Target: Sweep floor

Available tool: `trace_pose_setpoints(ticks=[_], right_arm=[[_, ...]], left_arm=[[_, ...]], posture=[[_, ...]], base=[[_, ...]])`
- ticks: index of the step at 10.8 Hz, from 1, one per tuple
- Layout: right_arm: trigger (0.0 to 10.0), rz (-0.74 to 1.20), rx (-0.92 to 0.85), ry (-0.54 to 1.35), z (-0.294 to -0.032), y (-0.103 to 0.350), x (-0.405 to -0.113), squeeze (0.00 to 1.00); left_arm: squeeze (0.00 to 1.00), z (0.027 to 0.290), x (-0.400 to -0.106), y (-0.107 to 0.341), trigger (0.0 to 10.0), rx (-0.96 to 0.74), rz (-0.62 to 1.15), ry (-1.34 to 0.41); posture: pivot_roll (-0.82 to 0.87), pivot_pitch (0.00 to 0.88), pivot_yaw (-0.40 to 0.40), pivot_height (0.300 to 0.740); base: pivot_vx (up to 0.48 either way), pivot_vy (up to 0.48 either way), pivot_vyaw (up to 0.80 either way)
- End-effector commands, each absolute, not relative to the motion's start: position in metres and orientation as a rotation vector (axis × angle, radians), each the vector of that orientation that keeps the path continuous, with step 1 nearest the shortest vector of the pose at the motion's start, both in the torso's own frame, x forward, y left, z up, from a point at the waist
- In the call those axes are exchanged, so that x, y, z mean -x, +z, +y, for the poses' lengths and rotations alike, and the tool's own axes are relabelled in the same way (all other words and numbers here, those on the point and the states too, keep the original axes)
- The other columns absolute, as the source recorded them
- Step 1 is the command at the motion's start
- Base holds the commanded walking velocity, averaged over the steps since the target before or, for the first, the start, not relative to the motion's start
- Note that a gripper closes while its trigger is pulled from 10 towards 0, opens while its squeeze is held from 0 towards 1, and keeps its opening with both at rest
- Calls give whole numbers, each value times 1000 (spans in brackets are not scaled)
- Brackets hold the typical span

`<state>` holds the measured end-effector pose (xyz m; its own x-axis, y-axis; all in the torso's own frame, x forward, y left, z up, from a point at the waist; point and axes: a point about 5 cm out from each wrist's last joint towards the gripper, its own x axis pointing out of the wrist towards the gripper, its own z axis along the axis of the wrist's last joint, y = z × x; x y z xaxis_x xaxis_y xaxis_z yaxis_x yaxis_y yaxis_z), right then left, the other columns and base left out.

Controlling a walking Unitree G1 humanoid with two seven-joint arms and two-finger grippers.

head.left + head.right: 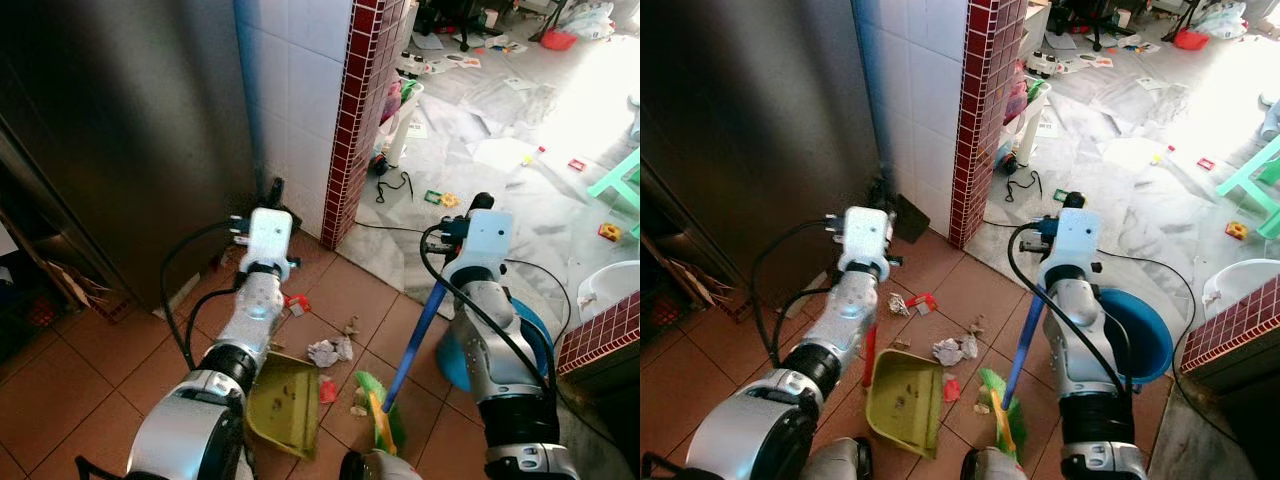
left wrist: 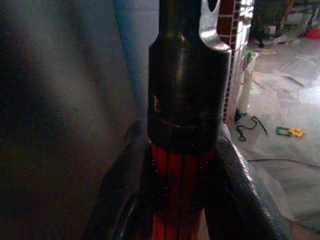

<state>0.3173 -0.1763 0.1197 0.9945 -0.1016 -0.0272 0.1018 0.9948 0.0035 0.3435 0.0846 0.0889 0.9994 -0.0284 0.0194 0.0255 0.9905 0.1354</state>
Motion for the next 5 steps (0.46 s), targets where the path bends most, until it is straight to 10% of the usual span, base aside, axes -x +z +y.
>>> trace_pose_setpoints(ticks=[1,5], right_arm=[[10000,6,21,-118,-180,125,-321,0],[10000,-1,-45,-71,-159,129,-338,0]], left_arm=[[0,86,-345,100,10000,-123,-83,-24],[0,97,-340,73,10000,-108,70,-48]], posture=[[-90,75,-29,740],[-69,63,-24,740]], base=[[0,0,0],[0,0,0]])
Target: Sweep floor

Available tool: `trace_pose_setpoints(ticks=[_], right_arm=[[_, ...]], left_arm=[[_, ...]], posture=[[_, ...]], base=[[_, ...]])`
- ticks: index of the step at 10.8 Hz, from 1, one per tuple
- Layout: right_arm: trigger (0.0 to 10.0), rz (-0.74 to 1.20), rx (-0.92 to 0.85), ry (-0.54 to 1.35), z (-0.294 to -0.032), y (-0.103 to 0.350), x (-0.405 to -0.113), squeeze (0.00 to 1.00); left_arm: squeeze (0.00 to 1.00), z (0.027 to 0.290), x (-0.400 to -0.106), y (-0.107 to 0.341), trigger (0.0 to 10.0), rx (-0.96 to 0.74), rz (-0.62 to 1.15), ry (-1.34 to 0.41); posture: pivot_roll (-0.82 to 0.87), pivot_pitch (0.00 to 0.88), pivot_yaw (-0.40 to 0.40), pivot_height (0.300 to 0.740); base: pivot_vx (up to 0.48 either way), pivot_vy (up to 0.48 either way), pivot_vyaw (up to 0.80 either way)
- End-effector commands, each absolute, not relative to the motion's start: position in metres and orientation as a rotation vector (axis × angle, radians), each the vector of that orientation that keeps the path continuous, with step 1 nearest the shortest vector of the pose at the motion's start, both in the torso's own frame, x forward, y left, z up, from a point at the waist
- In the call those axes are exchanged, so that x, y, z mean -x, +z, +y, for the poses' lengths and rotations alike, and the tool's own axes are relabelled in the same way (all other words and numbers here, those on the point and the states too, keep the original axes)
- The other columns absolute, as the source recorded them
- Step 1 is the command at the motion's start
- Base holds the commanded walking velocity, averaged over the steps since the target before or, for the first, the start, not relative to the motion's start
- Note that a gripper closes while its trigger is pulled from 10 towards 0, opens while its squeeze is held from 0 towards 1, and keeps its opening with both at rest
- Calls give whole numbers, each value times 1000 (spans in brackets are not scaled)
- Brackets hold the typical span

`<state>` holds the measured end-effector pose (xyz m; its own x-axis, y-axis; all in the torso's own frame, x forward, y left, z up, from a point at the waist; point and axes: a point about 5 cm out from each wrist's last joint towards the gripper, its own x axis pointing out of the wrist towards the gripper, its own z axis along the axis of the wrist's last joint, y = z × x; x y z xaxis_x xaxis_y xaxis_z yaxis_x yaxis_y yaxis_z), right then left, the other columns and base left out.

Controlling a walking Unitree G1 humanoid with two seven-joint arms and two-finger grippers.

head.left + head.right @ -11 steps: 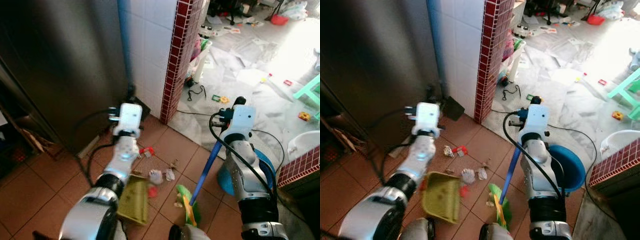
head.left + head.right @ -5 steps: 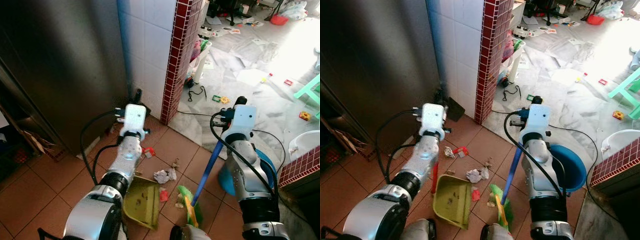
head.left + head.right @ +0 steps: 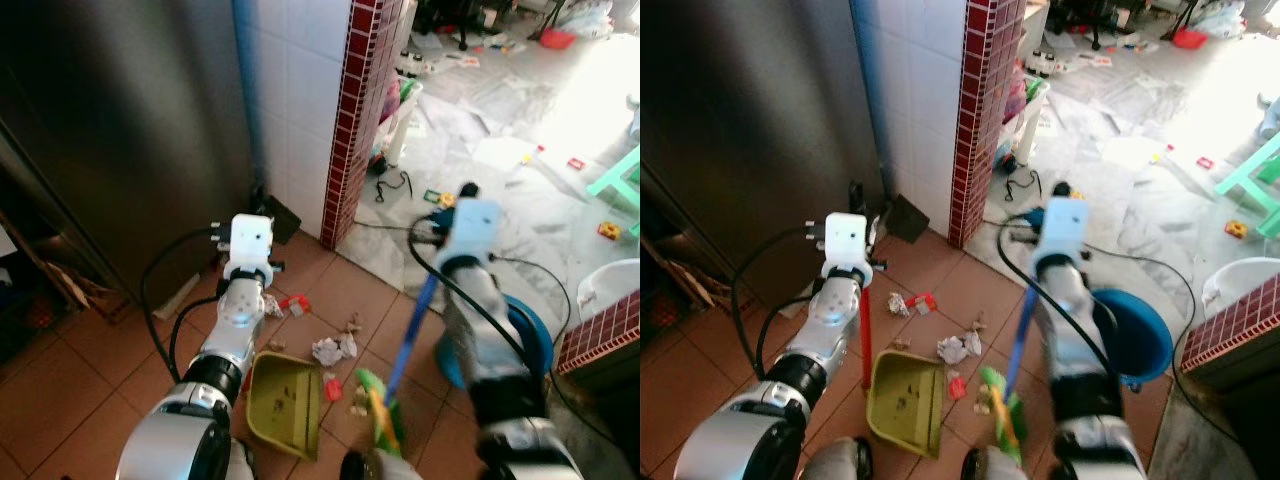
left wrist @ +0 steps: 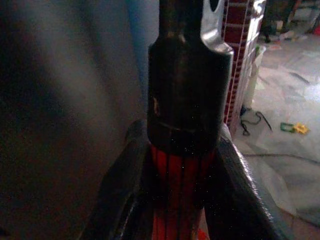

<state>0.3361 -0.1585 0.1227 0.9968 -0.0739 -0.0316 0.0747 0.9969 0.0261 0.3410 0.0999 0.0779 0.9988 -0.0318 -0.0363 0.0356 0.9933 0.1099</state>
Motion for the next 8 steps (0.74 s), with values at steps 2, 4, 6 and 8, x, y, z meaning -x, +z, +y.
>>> trace_pose_setpoints(ticks=[2,4,6,8], right_arm=[[10000,38,-265,-88,-144,131,-345,0],[10000,51,-342,-90,-142,138,-350,0],[10000,36,-274,-27,-145,160,-359,0],[10000,-5,-161,61,-142,178,-364,0]], left_arm=[[0,88,-338,71,10000,-89,98,-109],[0,89,-339,68,10000,-84,122,-115],[0,90,-340,67,10000,-82,142,-114],[0,93,-342,68,10000,-72,143,-99]], posture=[[-60,60,-10,740],[-58,58,-4,740],[-65,61,-4,740],[-78,77,-3,740]], base=[[0,0,0],[0,0,0],[0,0,0],[0,0,0]])
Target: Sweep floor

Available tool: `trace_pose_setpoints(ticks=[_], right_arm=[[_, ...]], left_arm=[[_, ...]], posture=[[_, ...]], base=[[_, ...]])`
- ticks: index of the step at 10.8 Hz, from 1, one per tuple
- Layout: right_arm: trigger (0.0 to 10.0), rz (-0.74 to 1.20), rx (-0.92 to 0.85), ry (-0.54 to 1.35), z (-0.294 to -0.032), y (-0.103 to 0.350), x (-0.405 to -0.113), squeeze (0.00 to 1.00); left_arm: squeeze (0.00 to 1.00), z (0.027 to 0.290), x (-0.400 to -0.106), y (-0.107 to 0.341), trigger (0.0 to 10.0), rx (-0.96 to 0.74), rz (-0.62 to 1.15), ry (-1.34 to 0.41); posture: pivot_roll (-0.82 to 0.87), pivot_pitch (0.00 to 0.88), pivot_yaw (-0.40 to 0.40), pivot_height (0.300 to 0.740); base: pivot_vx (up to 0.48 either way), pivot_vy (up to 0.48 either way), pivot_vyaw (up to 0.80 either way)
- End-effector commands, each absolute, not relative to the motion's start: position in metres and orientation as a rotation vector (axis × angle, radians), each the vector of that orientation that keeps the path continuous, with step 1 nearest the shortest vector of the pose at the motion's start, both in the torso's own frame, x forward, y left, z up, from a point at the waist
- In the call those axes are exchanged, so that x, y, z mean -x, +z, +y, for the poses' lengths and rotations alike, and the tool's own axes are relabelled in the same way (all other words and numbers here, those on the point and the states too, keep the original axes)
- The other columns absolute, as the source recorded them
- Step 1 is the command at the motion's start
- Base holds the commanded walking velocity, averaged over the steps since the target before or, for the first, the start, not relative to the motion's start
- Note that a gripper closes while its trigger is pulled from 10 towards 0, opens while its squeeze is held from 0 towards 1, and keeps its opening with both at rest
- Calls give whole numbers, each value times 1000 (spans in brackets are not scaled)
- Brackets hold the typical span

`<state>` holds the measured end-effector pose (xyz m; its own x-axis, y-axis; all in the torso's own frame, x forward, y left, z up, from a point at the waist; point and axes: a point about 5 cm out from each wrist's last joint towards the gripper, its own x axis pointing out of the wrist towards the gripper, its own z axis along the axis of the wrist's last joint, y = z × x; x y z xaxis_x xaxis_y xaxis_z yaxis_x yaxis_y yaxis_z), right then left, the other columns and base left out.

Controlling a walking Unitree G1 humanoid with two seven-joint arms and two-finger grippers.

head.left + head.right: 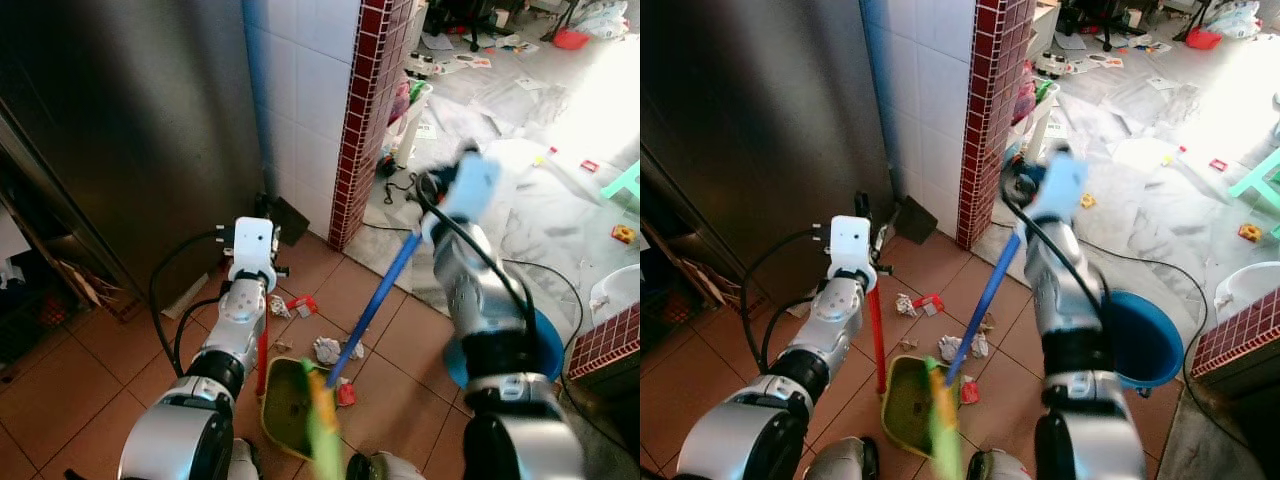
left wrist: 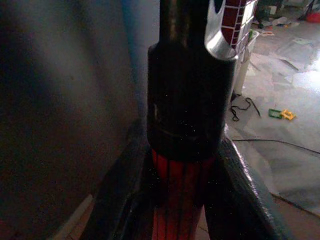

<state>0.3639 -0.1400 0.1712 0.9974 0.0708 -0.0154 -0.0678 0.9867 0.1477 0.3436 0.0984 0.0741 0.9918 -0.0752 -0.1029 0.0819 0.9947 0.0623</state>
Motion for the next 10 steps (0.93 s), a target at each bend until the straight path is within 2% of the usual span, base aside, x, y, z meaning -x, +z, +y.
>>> trace_pose_setpoints(ticks=[1,3,4,5,7,8,9,10], right_arm=[[10000,-47,-71,127,-133,195,-366,0],[10000,-144,29,251,-119,212,-362,0],[10000,-282,159,312,-111,226,-354,0],[10000,-384,215,363,-102,236,-344,0],[10000,-469,338,306,-103,227,-331,0],[10000,-485,386,202,-112,216,-328,0],[10000,-444,376,134,-121,202,-327,0],[10000,-344,307,58,-132,181,-327,0]], left_arm=[[0,97,-345,78,10000,-57,95,-107],[0,105,-344,84,10000,-11,56,-92],[0,108,-342,85,10000,5,48,-94],[0,111,-339,86,10000,0,44,-80],[0,112,-332,87,10000,18,74,-83],[0,115,-321,86,10000,-32,74,-121],[0,123,-316,87,10000,-83,83,-90],[0,141,-315,96,10000,-132,26,11]], posture=[[-104,105,3,740],[-68,101,25,740],[-53,93,32,740],[-48,82,39,740],[-37,76,33,740],[-22,77,28,740],[-22,77,28,740],[-23,87,33,740]], base=[[0,0,0],[0,0,0],[0,0,0],[0,0,0],[0,0,0],[0,0,0],[0,0,0],[0,0,0]])
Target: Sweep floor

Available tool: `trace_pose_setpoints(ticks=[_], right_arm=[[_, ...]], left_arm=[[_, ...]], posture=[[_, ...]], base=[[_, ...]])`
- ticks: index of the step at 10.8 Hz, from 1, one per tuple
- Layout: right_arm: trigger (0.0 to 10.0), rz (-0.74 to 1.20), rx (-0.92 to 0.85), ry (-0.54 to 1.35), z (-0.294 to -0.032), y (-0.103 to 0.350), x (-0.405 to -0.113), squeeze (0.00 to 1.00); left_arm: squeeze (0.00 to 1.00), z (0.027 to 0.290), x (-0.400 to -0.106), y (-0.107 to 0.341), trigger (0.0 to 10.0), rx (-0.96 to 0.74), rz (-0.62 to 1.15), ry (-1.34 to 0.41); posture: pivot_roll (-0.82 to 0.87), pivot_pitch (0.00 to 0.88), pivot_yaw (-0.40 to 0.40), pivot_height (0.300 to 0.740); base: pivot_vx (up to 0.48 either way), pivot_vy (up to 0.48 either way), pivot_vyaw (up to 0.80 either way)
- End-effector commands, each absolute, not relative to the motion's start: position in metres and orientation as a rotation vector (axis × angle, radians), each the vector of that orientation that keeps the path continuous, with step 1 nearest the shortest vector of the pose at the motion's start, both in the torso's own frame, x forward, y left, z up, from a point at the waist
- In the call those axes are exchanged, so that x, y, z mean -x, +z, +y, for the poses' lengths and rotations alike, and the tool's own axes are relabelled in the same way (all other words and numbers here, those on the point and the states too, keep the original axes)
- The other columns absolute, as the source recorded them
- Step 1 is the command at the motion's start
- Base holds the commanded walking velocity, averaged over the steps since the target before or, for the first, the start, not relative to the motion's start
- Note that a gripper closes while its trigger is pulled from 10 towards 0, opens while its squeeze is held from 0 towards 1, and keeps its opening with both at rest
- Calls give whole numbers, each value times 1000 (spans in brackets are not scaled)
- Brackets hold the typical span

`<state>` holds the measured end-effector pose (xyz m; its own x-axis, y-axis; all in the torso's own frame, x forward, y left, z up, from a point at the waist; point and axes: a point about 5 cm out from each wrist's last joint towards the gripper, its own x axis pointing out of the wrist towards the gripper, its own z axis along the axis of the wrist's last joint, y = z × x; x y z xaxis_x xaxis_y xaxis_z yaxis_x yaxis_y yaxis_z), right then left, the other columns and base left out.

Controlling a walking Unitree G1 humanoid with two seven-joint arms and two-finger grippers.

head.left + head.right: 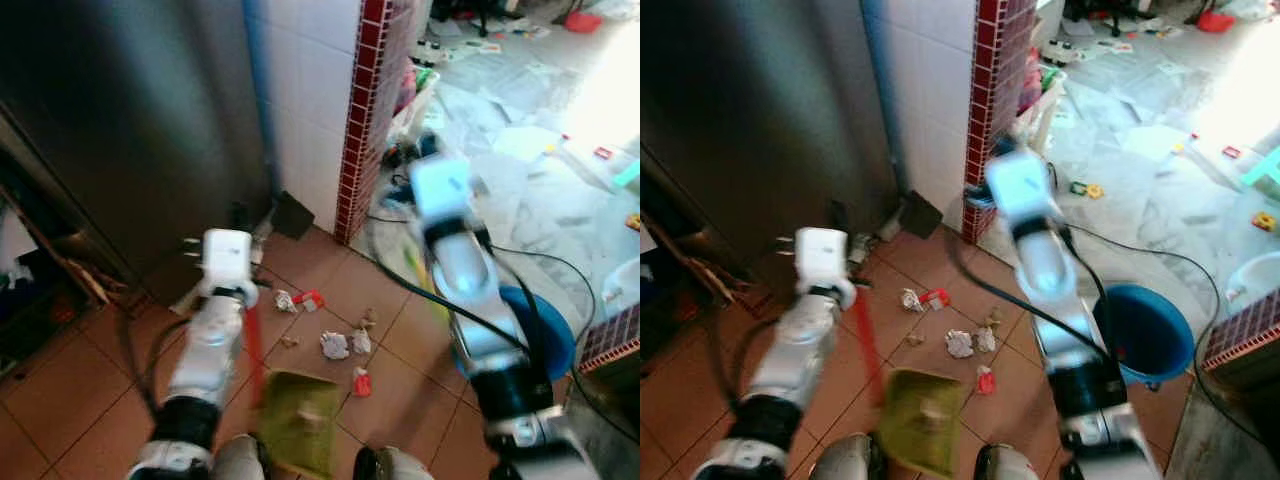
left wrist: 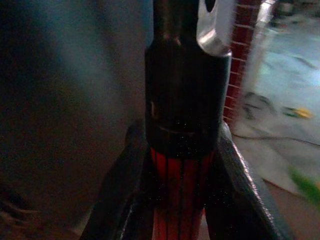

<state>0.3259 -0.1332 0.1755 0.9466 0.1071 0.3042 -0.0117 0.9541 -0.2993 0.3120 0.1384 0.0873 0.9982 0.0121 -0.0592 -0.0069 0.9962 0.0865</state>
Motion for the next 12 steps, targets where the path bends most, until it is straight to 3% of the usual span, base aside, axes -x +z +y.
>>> trace_pose_setpoints(ticks=[1,3,6,12], right_arm=[[10000,-287,255,27,-138,170,-326,0],[10000,-226,190,42,-136,155,-327,0],[10000,-111,58,42,-127,137,-329,0],[10000,-10,-166,75,-129,155,-345,0]], left_arm=[[0,151,-314,106,10000,-153,-42,74],[0,148,-314,107,10000,-142,-42,85],[0,120,-326,95,10000,-80,11,28],[0,99,-337,81,10000,-87,65,-38]], posture=[[-27,87,34,740],[-32,86,20,740],[-41,82,7,740],[-81,75,12,740]], base=[[0,0,0],[0,0,0],[0,0,0],[0,0,0]])
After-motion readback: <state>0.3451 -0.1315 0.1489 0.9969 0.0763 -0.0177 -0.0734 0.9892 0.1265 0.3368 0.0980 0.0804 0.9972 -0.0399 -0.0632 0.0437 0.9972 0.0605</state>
